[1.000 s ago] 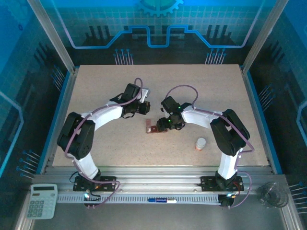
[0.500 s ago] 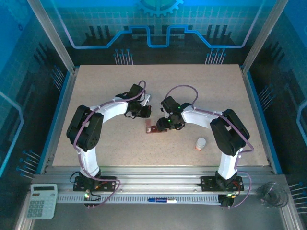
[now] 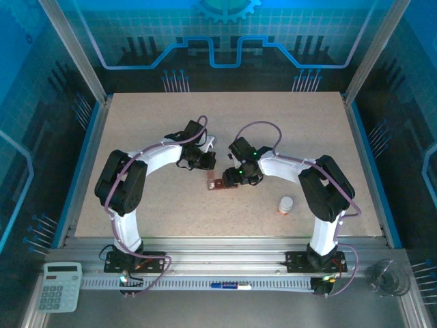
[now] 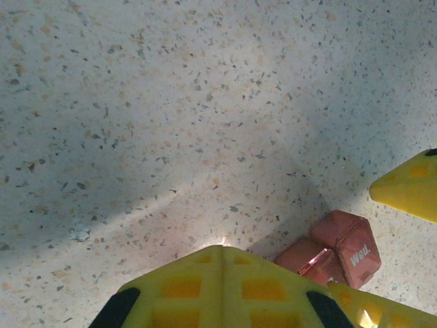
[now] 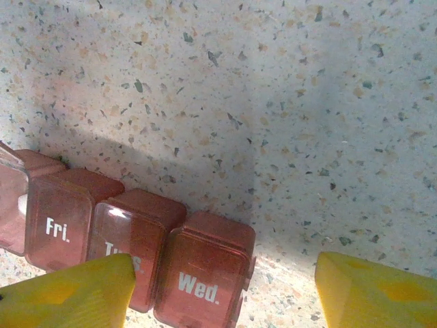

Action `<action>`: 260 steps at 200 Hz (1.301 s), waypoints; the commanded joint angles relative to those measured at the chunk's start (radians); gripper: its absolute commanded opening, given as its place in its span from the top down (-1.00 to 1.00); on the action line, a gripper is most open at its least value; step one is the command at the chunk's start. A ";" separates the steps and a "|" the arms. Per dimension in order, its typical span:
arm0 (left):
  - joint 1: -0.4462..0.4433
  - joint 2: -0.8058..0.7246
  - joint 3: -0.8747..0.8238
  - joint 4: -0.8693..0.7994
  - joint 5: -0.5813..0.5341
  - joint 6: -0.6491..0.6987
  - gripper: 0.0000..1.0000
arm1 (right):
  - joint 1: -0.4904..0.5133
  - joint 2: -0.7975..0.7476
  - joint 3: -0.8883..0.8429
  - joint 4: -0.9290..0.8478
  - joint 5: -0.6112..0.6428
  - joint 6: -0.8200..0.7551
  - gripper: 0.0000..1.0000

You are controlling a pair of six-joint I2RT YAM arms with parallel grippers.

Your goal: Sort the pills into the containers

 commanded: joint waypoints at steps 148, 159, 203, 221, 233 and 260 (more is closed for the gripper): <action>0.005 -0.130 -0.097 -0.051 0.124 -0.039 1.00 | 0.006 0.039 -0.009 -0.003 0.006 0.016 -0.42; 0.004 -0.148 -0.099 -0.037 0.105 -0.041 1.00 | 0.006 0.041 -0.009 -0.002 0.006 0.014 -0.42; 0.014 -0.167 -0.059 -0.022 0.001 -0.046 1.00 | 0.006 0.044 -0.009 -0.005 0.009 0.014 -0.42; 0.030 -0.134 -0.022 -0.051 -0.017 -0.044 1.00 | 0.005 0.048 -0.008 -0.004 0.009 0.014 -0.42; 0.037 -0.104 0.001 -0.067 -0.027 -0.038 1.00 | 0.005 0.050 -0.006 -0.005 0.008 0.013 -0.42; 0.042 -0.038 0.039 -0.106 -0.045 -0.017 1.00 | 0.006 0.052 -0.004 -0.005 0.009 0.012 -0.42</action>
